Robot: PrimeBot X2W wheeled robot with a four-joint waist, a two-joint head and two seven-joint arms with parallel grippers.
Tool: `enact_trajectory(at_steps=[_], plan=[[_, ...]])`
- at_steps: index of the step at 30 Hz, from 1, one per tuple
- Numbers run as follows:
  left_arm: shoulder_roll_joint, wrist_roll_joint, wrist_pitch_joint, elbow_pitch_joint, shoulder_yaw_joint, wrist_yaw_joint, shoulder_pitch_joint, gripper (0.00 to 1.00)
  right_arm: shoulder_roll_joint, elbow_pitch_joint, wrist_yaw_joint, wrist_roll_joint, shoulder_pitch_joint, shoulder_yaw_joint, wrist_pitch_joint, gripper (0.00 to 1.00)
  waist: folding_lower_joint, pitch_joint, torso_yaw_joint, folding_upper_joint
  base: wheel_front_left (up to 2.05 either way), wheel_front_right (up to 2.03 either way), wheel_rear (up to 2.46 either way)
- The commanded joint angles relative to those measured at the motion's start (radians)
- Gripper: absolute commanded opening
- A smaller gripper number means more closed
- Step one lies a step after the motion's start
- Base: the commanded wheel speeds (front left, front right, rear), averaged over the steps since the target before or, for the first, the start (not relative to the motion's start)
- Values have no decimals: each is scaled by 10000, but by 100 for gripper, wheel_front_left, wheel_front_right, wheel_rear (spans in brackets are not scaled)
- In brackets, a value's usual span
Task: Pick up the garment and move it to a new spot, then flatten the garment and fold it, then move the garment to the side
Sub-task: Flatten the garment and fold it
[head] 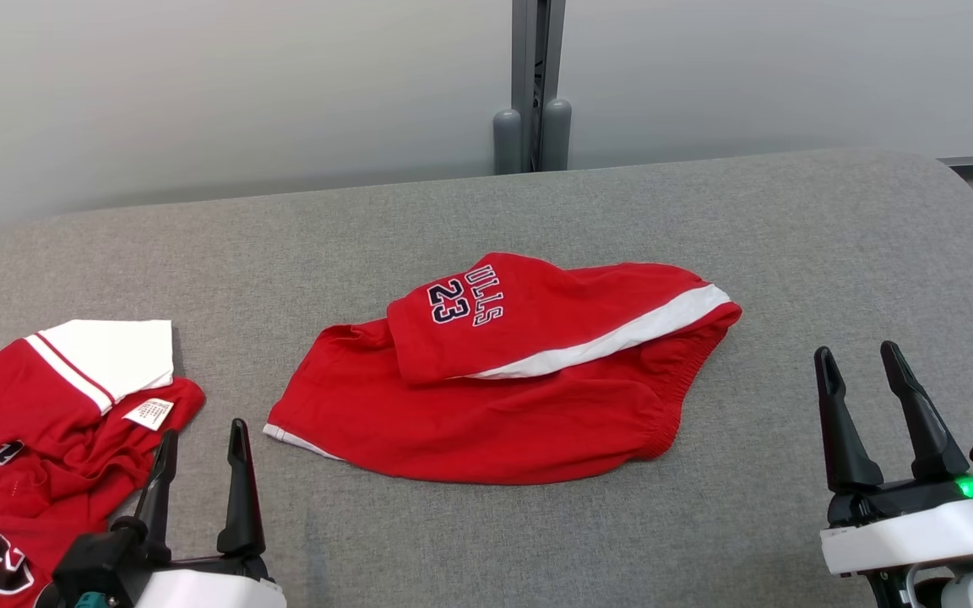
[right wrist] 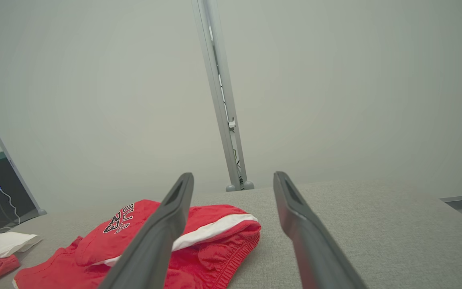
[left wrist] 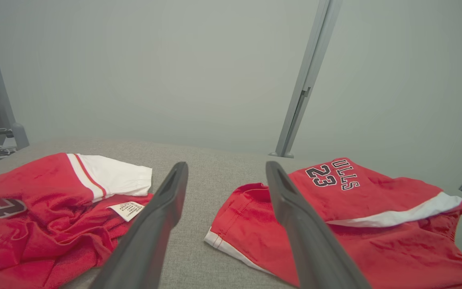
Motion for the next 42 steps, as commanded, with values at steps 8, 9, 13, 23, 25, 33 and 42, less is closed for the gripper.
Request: enact_trajectory(at_steps=[8,9,13,23,25,33,42], plan=[[-139,194,-34,118,106,-307,-249,100,-35,12,23,36,-22,-1,-18,100,0,3,-24,0,0,0,0],[-152,213,-34,147,110,-340,-252,100,-31,20,23,36,-28,7,-18,100,0,-2,-34,0,0,0,0],[-181,212,-34,271,26,-419,-279,100,-19,54,23,56,-49,50,-18,100,0,-15,-99,0,0,0,0],[-244,257,-34,505,49,-532,-477,100,-7,128,23,118,-106,101,-18,100,0,-8,-292,0,0,0,0],[-247,281,-34,566,61,-557,-486,100,-1,149,23,115,-125,100,-18,100,0,5,-317,0,0,0,0],[-262,328,-34,845,-26,-718,-667,100,34,248,23,155,-137,137,-18,100,0,12,-383,0,0,0,0],[-63,82,252,1442,-266,-1219,-1133,100,18,274,23,184,-234,246,-18,100,0,175,-527,0,0,0,0]])
